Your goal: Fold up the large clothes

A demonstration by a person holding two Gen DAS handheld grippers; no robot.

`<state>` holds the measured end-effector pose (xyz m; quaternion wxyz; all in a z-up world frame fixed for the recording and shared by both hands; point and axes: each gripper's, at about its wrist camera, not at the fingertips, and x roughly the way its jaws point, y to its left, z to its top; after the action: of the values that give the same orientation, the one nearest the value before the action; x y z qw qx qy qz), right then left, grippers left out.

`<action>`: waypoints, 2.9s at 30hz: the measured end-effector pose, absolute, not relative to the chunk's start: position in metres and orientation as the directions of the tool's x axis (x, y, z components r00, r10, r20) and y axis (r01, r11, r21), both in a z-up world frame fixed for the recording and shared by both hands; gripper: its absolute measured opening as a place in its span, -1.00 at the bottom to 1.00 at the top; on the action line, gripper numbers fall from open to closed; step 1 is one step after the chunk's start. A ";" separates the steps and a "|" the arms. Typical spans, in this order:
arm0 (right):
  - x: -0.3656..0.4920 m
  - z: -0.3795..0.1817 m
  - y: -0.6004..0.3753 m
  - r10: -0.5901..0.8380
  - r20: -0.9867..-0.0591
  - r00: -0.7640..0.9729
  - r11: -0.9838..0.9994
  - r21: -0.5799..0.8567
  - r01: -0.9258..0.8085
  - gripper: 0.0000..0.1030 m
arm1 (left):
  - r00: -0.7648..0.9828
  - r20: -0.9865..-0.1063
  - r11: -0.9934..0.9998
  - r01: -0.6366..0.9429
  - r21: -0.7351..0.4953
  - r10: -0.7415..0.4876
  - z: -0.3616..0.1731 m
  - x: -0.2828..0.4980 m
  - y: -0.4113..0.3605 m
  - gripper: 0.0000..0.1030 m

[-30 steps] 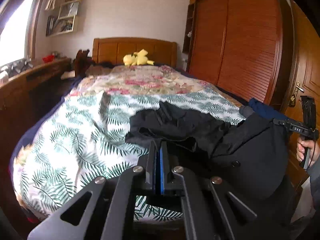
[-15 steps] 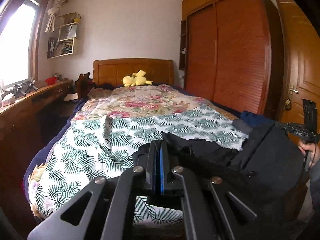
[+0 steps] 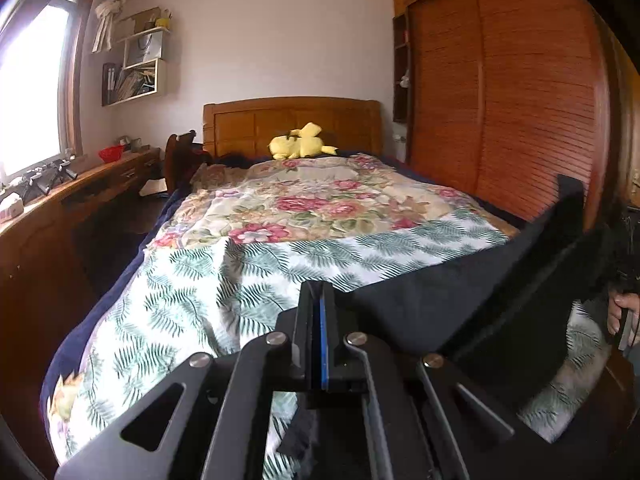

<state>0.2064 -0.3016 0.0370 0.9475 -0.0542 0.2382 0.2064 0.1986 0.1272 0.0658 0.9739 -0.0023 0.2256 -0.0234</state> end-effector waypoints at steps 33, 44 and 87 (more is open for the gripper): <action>0.313 -0.044 -0.249 0.274 -0.583 0.765 0.901 -0.122 -0.416 0.14 | 0.838 -0.541 0.996 0.094 0.006 -0.075 -0.006 0.256 0.074 -0.57; 0.331 -0.082 -0.214 0.273 -0.690 0.670 0.880 -0.102 -0.464 0.13 | 0.779 -0.598 0.981 0.178 -0.081 -0.191 -0.063 0.222 0.042 -0.54; 0.372 -0.083 -0.262 0.080 -0.704 0.705 0.957 -0.145 -0.252 0.11 | 0.767 -0.597 0.971 0.213 -0.108 -0.235 -0.071 0.215 0.027 -0.54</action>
<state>0.3717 -0.2616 -0.0826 0.9161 -0.1158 0.3730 0.0907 0.2149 0.0271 -0.0708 0.9399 -0.0169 0.3196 -0.1191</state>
